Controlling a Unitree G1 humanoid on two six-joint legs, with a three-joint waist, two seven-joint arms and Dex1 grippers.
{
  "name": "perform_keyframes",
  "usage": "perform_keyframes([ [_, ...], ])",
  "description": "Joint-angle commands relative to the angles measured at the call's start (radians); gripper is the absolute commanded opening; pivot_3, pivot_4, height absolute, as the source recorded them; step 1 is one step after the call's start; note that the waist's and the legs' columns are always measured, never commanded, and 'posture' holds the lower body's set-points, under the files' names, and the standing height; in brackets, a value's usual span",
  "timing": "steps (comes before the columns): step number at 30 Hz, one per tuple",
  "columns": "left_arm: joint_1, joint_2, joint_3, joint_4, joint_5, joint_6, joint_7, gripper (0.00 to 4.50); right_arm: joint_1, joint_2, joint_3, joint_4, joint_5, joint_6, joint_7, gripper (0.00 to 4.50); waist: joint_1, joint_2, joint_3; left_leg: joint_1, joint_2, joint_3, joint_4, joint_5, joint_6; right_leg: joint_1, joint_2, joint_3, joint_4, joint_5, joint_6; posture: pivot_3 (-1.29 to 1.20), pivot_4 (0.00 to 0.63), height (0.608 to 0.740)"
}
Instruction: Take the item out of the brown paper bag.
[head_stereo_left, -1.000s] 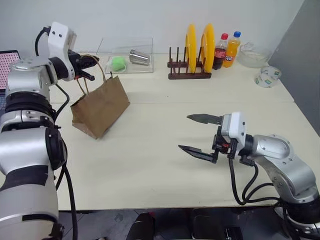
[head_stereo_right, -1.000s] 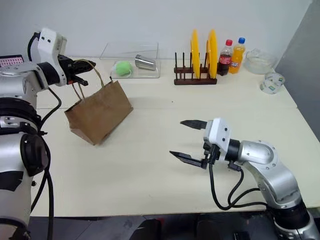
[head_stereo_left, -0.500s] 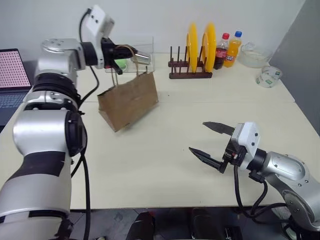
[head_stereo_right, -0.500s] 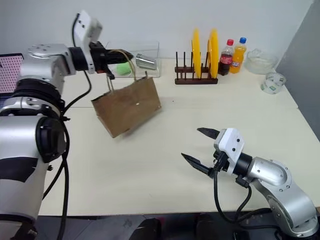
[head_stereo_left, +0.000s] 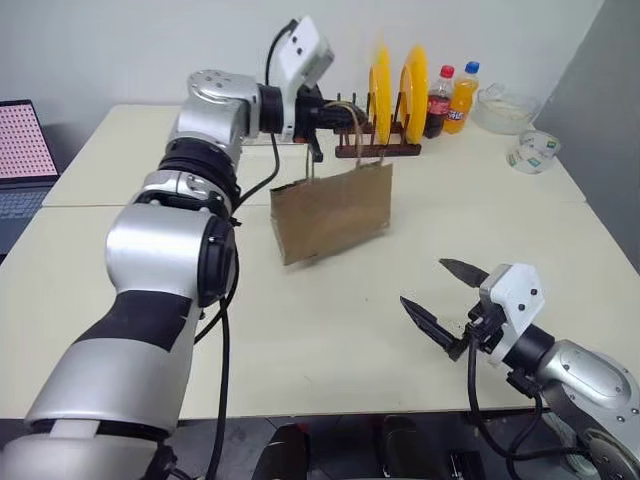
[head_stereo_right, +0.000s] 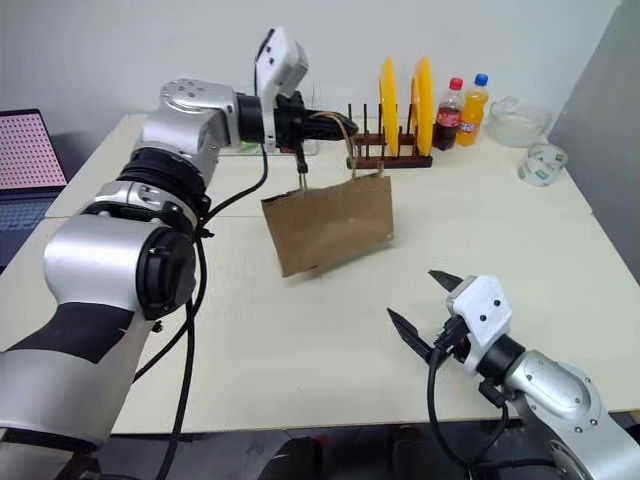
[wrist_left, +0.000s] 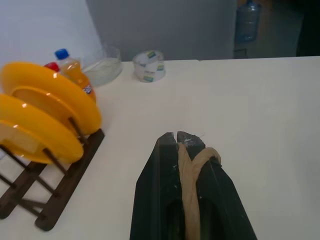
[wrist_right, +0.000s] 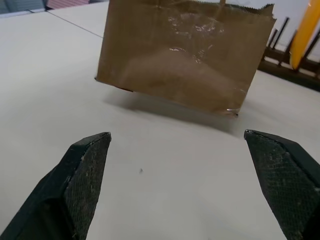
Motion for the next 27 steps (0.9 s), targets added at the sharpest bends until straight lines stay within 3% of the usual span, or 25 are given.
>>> perform_keyframes([
  [1,-0.041,-0.024,-0.007,-0.012,0.022,-0.046,0.003,0.03,0.027,-0.026,-0.004,-0.089,0.02,-0.06,-0.051,4.5,0.0,0.0,0.0,0.0,0.0,0.0,0.0,0.0,0.0,0.0,0.0,0.0,0.0,0.0,0.0,0.0,0.15,0.74],
  [7,-0.028,-0.057,-0.047,-0.003,0.1,-0.12,0.058,0.03,0.084,-0.087,0.029,-0.089,0.039,-0.142,-0.127,4.5,-0.001,0.0,0.0,0.0,0.0,0.0,0.0,0.0,0.0,0.0,0.0,0.0,0.0,0.0,0.0,0.0,0.15,0.74],
  [16,-0.042,-0.057,-0.121,0.01,0.236,-0.292,0.309,0.03,0.072,-0.152,0.075,-0.089,0.071,-0.181,-0.168,4.5,0.001,0.0,0.0,0.0,0.0,0.0,0.001,0.0,0.0,0.001,0.0,0.0,0.0,0.0,0.0,0.0,0.15,0.74],
  [27,-0.057,-0.067,-0.117,0.014,0.267,-0.381,0.423,0.03,-0.039,-0.105,0.06,-0.089,0.158,-0.125,-0.162,4.5,0.001,0.0,0.0,0.0,0.0,0.0,0.001,0.0,0.0,0.001,0.0,0.0,0.0,0.0,0.0,0.0,0.15,0.74],
])
